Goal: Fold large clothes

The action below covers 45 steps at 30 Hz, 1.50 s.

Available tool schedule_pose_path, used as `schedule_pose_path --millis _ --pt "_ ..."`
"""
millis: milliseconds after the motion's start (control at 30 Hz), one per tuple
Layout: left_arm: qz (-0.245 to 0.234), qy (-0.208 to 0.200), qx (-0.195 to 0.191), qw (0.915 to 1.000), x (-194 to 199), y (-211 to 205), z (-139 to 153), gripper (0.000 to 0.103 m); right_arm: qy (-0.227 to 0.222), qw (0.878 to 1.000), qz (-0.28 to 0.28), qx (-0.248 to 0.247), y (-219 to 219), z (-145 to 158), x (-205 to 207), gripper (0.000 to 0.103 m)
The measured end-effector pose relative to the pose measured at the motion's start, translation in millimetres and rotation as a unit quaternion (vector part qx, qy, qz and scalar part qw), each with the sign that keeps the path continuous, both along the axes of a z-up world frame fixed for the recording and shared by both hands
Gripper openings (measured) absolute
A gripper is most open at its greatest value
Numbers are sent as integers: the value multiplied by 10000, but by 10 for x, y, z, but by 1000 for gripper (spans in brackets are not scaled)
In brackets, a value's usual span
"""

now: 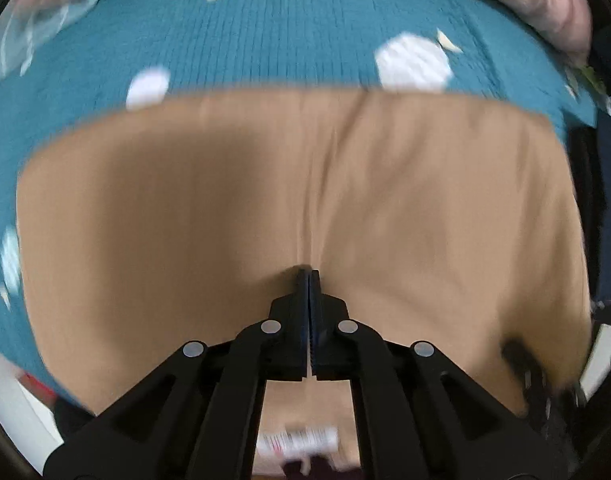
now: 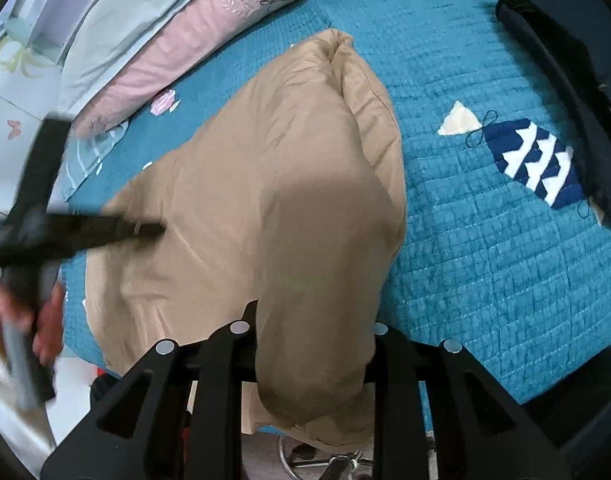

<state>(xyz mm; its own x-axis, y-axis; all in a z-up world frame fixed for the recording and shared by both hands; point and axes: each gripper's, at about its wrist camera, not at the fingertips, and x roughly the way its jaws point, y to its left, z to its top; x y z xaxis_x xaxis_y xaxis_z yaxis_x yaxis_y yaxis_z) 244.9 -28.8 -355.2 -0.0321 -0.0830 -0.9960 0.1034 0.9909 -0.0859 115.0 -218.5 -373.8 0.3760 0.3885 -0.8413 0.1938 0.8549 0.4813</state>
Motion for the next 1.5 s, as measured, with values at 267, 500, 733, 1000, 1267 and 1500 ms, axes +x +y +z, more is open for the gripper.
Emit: schedule_pose_path --millis 267,500,733,1000,1267,1500 --pt "167 -169 -242 9994 -643 48 -80 0 30 9997 54 -217 67 -7 -47 23" --pt "-53 -724 104 9973 -1068 -121 -270 2 -12 9998 -90 -173 47 -45 -71 22" --pt "299 -754 -337 9961 -1080 35 -200 2 -743 9970 198 115 254 457 -211 19" --pt "327 -1153 -599 9910 -1397 299 -83 2 -1115 9889 970 122 907 975 -210 19" --pt "293 -1458 -1014 9837 -1609 397 1 2 -1039 9836 1474 -95 1435 1119 -81 19" --pt "664 -1408 -1678 9735 -1778 651 17 2 -889 9751 1982 -443 1936 1149 33 19"
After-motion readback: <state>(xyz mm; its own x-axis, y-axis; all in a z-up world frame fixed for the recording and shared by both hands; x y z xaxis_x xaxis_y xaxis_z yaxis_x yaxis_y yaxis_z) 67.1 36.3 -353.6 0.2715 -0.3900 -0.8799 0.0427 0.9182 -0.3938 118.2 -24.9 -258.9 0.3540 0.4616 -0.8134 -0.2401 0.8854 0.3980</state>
